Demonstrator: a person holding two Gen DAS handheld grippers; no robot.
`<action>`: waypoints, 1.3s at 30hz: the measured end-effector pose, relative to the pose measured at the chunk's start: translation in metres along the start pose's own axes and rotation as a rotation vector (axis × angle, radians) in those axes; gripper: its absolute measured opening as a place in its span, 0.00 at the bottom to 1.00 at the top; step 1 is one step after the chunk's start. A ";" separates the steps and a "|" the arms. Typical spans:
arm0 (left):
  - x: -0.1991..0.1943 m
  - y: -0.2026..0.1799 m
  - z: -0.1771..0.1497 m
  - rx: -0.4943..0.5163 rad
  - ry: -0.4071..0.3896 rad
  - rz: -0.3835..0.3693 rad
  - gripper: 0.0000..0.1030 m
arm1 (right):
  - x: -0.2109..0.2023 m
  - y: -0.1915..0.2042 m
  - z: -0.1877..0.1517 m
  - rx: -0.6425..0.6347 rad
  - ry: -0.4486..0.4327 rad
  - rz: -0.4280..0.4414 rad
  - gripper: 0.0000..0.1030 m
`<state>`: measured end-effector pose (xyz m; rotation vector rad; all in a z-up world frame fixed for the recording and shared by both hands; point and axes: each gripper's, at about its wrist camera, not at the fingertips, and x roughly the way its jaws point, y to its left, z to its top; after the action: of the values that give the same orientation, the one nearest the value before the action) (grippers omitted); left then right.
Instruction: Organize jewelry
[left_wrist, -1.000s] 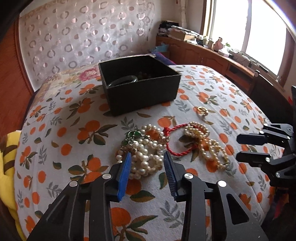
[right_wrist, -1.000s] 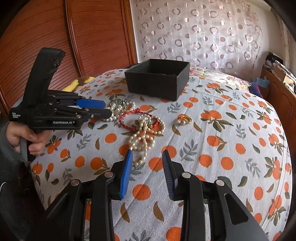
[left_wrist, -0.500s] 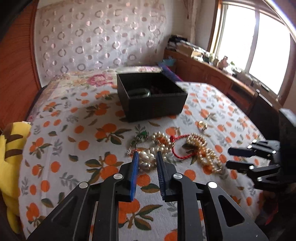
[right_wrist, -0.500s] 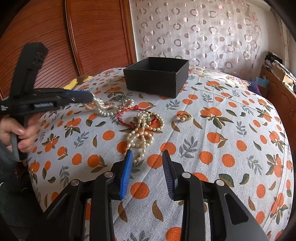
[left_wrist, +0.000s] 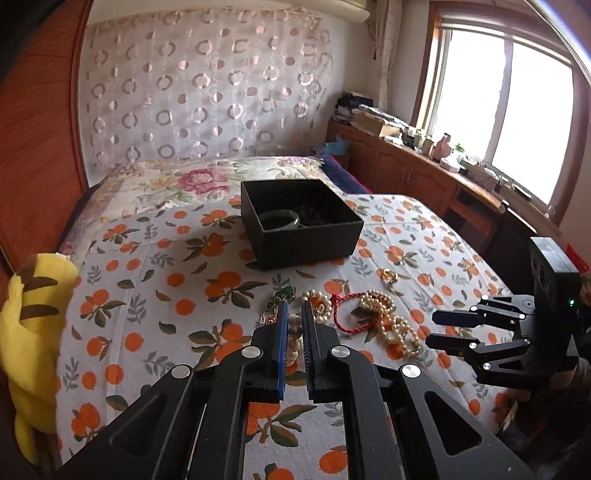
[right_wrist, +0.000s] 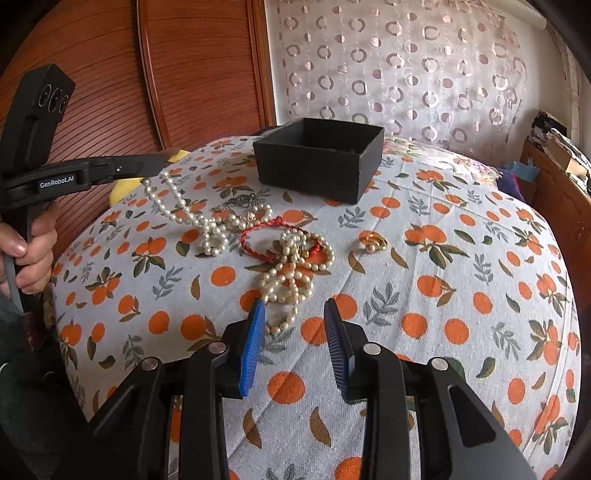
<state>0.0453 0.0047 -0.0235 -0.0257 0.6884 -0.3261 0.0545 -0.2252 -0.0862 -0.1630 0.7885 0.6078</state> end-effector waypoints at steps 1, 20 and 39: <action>-0.003 0.000 0.001 0.000 -0.007 -0.001 0.06 | 0.000 0.000 0.001 -0.002 -0.001 0.000 0.35; -0.041 -0.008 0.029 0.030 -0.120 0.002 0.06 | 0.028 -0.001 0.007 -0.076 0.107 -0.054 0.05; -0.040 -0.018 0.077 0.090 -0.180 0.020 0.06 | -0.051 -0.004 0.082 -0.122 -0.165 -0.078 0.05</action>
<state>0.0596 -0.0067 0.0630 0.0372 0.4950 -0.3311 0.0795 -0.2219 0.0068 -0.2511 0.5834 0.5880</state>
